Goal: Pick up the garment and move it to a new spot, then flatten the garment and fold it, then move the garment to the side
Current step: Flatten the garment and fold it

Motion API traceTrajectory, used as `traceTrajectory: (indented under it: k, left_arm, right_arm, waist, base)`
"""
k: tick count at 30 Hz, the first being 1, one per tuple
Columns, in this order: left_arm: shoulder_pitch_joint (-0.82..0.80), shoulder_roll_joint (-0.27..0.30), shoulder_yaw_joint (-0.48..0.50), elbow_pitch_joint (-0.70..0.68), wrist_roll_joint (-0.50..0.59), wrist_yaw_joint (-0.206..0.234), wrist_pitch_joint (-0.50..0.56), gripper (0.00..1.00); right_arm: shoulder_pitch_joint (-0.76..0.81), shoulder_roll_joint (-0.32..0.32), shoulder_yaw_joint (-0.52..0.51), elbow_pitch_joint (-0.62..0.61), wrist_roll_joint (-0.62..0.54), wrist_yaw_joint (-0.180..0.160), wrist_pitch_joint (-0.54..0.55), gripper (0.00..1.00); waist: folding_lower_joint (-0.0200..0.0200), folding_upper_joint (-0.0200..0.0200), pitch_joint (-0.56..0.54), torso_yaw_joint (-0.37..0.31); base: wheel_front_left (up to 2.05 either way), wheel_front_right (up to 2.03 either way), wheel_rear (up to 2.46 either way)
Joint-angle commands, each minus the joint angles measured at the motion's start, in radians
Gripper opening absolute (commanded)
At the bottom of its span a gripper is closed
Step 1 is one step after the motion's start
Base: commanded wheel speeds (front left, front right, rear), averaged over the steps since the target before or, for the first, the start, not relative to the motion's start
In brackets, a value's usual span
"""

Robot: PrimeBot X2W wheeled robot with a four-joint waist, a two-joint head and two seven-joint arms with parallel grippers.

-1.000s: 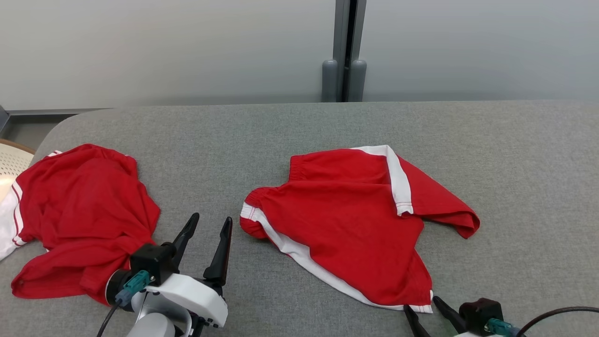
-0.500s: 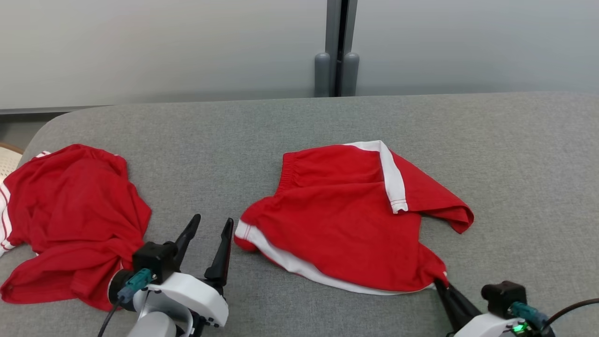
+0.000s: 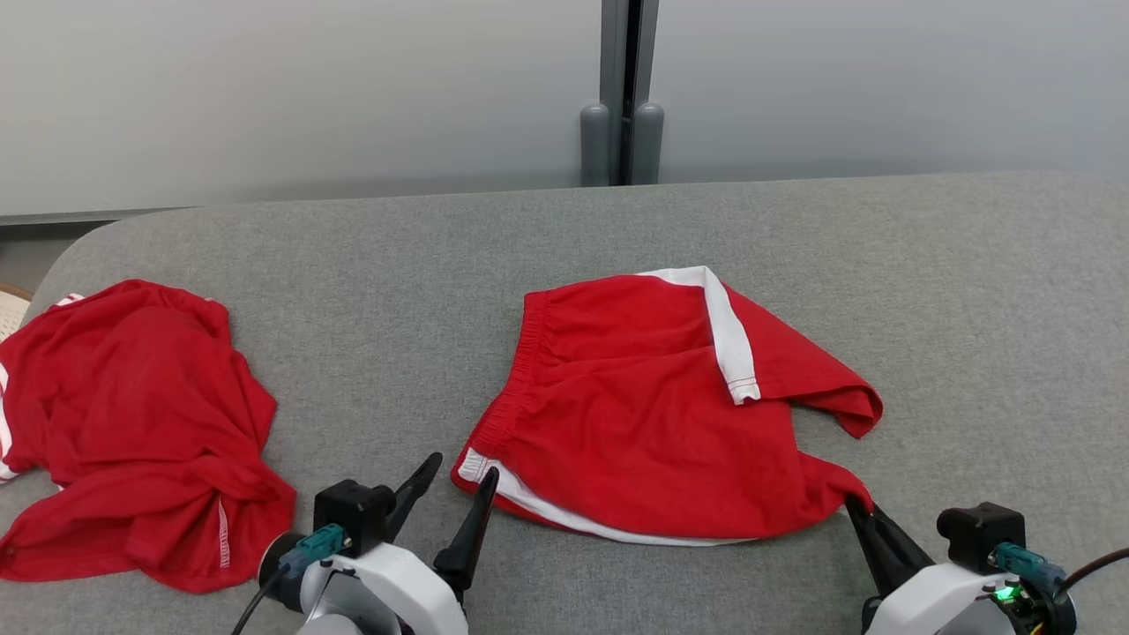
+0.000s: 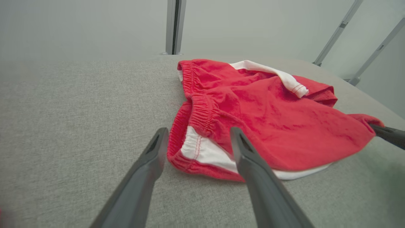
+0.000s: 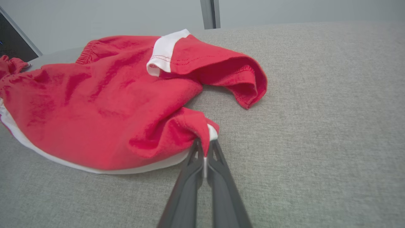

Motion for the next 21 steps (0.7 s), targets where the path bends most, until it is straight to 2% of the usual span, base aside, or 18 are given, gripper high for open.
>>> traceTrajectory:
  k: [1, 19, 20, 21]
  left_arm:
    - [-0.003, 0.003, -0.008, 0.003, -0.007, -0.004, 0.002, 1.00]
    - [-0.108, -0.001, -0.051, 0.146, -0.032, -0.001, 0.021, 0.99]
    - [-0.112, -0.002, -0.053, 0.152, -0.033, -0.002, 0.022, 0.78]
    - [-0.115, -0.002, -0.056, 0.159, -0.032, -0.002, 0.023, 0.45]
  right_arm:
    - [-0.005, -0.002, -0.004, -0.005, -0.001, 0.000, 0.003, 0.00]
    - [-0.036, -0.007, 0.005, -0.022, -0.016, 0.000, 0.016, 0.00]
    - [-0.039, -0.006, 0.005, -0.022, -0.017, 0.000, 0.015, 0.00]
    - [-0.041, -0.005, 0.004, -0.022, -0.018, 0.000, 0.013, 0.00]
  waist:
    - [0.0000, -0.0001, 0.001, 0.000]
    - [0.0000, -0.0001, 0.035, -0.038]
    - [0.0000, -0.0001, 0.036, -0.038]
    - [0.0000, -0.0001, 0.037, -0.038]
  base:
    - [0.00, 0.00, 0.00]
    - [0.00, 0.00, 0.00]
    - [0.00, 0.00, 0.00]
    - [0.00, 0.00, 0.00]
